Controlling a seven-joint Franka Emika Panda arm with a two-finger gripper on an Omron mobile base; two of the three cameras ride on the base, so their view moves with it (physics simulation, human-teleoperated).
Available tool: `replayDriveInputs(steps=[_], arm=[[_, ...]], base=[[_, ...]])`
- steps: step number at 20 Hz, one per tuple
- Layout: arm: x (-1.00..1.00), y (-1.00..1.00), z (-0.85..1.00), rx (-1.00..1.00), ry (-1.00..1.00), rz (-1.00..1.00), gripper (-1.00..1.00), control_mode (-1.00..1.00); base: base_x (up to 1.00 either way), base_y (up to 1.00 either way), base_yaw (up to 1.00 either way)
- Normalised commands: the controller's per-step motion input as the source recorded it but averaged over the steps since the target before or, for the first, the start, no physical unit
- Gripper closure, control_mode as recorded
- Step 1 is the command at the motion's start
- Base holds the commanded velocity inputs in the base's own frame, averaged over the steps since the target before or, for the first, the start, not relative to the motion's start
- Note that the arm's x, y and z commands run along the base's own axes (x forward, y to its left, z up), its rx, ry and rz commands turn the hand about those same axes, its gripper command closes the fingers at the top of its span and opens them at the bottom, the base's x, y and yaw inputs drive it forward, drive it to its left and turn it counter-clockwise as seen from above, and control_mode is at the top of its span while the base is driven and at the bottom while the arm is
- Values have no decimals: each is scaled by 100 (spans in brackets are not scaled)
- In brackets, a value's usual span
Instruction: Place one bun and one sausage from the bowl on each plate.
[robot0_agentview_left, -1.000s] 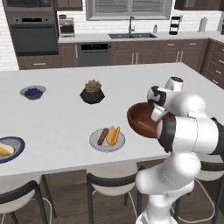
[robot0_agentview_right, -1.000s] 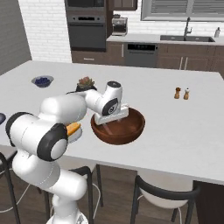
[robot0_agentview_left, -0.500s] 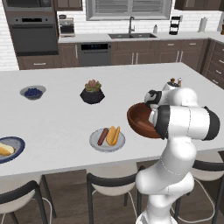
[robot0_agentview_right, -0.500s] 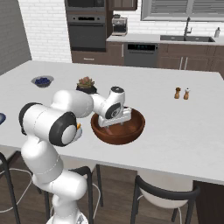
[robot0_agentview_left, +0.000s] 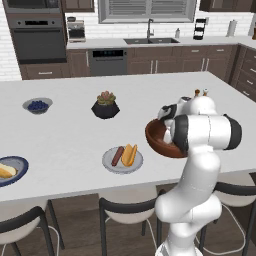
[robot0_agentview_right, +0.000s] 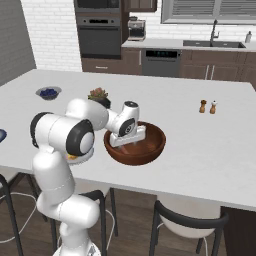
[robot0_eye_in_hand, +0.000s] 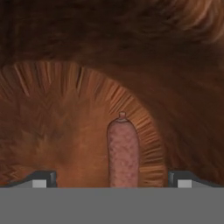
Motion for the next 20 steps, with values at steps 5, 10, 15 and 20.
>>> replayDriveInputs(steps=[5,10,15,20], arm=[[24,39,-33,0,8,-14,-100,-100],[4,26,-39,0,9,-14,-100,-100],[7,21,-79,0,7,-13,-100,-100],[25,14,-37,0,0,-12,-100,-100]], base=[[0,0,0],[0,0,0],[0,0,0],[0,0,0]])
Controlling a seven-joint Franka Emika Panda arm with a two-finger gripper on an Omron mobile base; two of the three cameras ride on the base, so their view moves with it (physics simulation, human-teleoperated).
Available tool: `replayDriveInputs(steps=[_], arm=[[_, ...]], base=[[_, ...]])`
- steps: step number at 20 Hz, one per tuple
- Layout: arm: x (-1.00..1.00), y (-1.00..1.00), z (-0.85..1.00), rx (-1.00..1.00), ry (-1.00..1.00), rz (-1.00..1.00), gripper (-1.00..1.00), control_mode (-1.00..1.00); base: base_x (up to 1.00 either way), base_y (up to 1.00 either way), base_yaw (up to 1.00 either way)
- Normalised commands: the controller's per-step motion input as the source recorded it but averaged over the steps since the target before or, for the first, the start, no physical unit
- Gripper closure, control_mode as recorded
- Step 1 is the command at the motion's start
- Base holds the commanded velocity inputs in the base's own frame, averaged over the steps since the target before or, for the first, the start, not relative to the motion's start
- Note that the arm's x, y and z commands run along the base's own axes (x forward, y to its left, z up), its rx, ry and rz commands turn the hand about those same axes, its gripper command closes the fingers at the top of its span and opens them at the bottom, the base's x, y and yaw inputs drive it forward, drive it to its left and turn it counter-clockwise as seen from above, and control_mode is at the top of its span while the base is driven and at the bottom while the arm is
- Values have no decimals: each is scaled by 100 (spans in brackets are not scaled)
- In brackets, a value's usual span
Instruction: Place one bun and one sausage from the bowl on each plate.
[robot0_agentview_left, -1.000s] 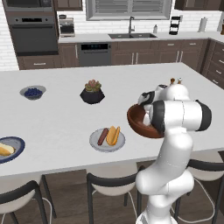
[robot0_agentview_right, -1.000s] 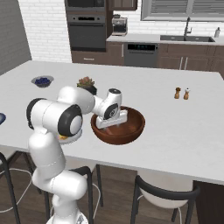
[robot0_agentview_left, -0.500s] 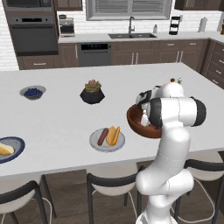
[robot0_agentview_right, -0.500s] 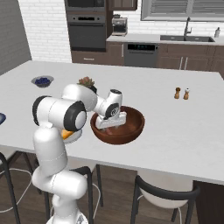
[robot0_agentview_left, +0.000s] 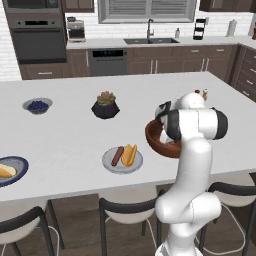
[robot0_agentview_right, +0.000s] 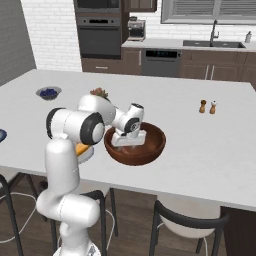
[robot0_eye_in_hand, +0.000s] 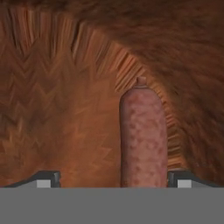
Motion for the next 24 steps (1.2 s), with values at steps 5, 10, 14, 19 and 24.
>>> replayDriveInputs(steps=[5,10,14,19,24], arm=[[-40,27,-86,-9,3,-8,100,-100],[-1,22,-46,-7,1,-3,100,-100],[-29,0,1,0,-8,0,100,-100],[-60,9,82,-2,-44,-4,100,-100],[-73,25,80,-6,-36,-2,100,100]], base=[[0,0,0],[0,0,0],[0,0,0],[0,0,0],[-20,10,0]])
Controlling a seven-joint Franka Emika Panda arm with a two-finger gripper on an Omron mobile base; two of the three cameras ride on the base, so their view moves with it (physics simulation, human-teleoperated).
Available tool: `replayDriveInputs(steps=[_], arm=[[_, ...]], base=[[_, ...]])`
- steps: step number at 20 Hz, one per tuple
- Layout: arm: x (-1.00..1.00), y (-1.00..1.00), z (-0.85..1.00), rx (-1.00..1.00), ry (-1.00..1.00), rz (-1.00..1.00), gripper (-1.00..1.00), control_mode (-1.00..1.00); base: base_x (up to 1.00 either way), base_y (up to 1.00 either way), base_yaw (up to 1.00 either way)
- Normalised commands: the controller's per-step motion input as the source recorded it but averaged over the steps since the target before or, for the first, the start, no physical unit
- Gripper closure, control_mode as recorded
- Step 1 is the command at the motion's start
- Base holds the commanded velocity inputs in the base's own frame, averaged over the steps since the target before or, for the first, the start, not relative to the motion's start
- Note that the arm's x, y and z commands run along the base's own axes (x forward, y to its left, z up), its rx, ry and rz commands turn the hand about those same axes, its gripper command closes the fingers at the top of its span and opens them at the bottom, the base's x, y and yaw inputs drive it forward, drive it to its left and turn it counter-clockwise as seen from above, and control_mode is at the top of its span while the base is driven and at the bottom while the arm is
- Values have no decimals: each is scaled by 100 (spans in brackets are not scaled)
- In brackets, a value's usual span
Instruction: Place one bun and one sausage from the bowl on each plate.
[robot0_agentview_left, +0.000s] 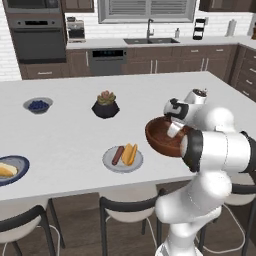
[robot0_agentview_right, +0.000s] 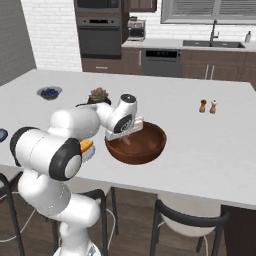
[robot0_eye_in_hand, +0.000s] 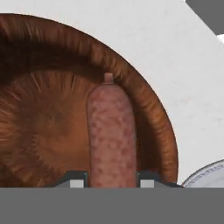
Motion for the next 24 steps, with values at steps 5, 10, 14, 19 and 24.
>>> replayDriveInputs(steps=[5,10,14,19,24], arm=[[0,0,0,0,0,0,100,100],[0,0,0,0,0,0,100,100],[0,0,0,0,0,0,100,100],[0,0,0,0,0,0,100,100],[60,41,-1,-1,9,7,100,-100]], base=[[-90,92,1],[-6,100,7],[54,100,0],[95,100,0],[40,30,0]])
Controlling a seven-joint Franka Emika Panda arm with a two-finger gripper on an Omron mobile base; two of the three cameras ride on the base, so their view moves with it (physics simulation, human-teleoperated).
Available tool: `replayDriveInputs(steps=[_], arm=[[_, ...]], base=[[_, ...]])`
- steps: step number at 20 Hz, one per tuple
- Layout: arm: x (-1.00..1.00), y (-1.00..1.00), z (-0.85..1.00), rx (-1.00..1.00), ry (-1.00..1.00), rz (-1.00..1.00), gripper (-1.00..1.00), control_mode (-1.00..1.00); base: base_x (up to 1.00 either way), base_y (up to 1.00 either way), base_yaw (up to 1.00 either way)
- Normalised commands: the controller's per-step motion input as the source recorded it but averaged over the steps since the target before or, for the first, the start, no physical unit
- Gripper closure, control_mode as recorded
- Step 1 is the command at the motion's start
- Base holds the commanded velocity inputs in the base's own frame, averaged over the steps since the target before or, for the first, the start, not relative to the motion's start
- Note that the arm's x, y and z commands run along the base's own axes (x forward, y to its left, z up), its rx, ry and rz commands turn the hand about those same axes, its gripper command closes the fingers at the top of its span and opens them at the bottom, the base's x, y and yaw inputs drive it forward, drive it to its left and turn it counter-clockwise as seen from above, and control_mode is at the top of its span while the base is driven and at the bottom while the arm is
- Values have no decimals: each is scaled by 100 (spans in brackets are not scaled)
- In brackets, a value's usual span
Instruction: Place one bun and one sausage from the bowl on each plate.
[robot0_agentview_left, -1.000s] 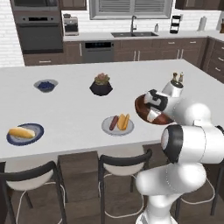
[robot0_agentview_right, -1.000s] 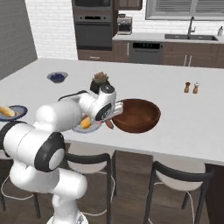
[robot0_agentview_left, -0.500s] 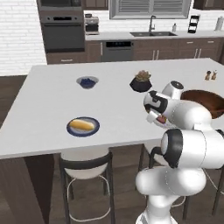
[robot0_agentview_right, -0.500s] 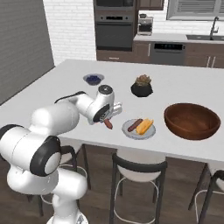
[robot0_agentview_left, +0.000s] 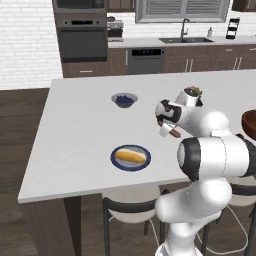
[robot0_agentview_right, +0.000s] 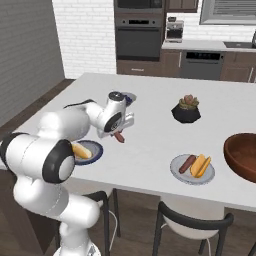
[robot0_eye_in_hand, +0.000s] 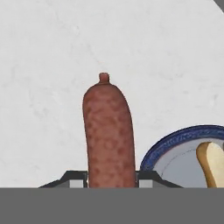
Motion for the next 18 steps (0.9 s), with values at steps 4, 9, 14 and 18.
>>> replayDriveInputs(steps=[4,9,14,18], arm=[[100,100,-27,-6,24,14,100,-100],[38,89,-75,-24,15,8,100,-100],[-4,67,-59,-7,29,8,100,-100],[1,53,-3,0,22,0,100,-100]], base=[[0,0,0],[0,0,0],[0,0,0],[0,0,0]])
